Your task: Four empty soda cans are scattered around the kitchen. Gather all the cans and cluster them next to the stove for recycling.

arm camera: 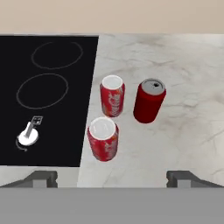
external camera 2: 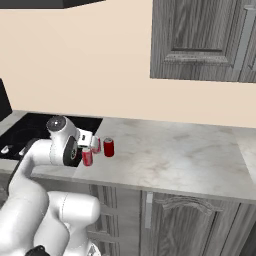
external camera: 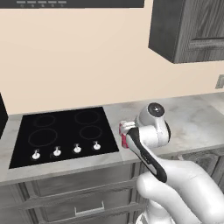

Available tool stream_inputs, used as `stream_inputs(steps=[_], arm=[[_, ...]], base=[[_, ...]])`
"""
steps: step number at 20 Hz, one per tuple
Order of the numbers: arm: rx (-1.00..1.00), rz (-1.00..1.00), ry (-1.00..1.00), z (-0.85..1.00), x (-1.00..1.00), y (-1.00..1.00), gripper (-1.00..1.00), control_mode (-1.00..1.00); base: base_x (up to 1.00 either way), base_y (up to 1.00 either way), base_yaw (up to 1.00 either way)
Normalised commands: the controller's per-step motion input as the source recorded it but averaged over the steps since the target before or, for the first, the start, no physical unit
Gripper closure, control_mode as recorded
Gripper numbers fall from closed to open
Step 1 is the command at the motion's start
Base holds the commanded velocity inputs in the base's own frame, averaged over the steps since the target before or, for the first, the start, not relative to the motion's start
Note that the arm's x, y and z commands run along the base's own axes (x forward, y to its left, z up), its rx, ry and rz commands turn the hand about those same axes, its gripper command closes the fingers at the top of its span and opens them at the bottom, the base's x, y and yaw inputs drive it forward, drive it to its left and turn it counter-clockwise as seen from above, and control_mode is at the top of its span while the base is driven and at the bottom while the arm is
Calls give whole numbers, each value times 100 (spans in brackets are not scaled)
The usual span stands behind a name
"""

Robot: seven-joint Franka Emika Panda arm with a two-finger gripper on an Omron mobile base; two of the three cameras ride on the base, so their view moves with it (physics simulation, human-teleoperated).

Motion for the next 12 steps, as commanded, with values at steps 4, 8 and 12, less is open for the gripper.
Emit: stream_inputs(steps=[4, 8, 12], arm=[[3, -5, 16, 64, -65, -1, -100, -100], [5, -1, 16, 44, -42, 1, -100, -100], [0, 0, 6, 27, -54, 0, -100, -100]], base=[[0, 0, 0], [0, 0, 0], [0, 0, 0]])
